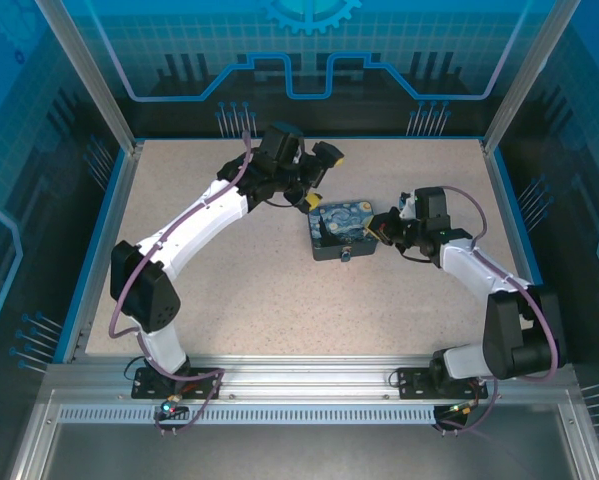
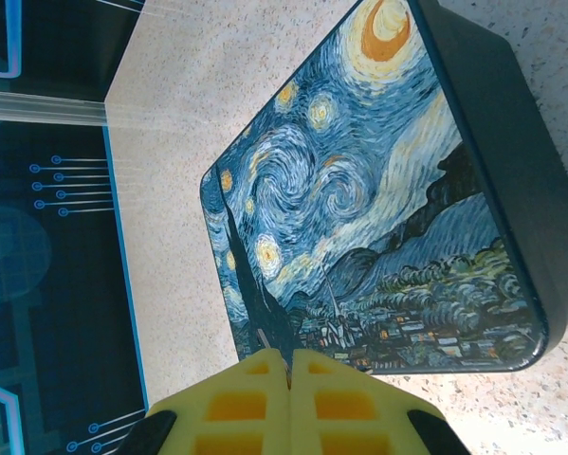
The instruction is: Unlock a padlock with a key
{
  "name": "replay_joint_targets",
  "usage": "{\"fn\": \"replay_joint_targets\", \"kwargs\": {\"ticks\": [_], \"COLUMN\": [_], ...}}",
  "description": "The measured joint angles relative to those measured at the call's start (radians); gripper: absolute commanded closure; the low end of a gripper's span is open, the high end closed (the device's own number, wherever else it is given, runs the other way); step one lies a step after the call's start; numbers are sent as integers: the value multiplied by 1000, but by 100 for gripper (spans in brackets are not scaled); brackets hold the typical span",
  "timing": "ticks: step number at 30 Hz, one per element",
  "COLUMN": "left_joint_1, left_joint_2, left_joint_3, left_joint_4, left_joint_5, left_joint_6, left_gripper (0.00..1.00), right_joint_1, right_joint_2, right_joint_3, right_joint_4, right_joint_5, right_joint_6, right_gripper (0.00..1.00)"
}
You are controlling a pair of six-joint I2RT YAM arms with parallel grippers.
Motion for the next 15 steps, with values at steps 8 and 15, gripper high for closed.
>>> {"fn": "replay_joint_targets", "kwargs": {"ticks": [8,15], "left_joint_1": [5,5], "left_joint_2": [0,0], "left_joint_3": [-5,-5], "left_joint_4": [50,79], "left_joint_5": [6,23], "left_joint_6": [-3,-17], "left_gripper": [1,1], "right_joint_1": [0,0], "right_joint_2": [21,23], "right_joint_3": [0,0], "right_joint_4": [21,27], "right_joint_5": [-4,-8], "right_joint_6": [4,7], "right_gripper": [100,100]}}
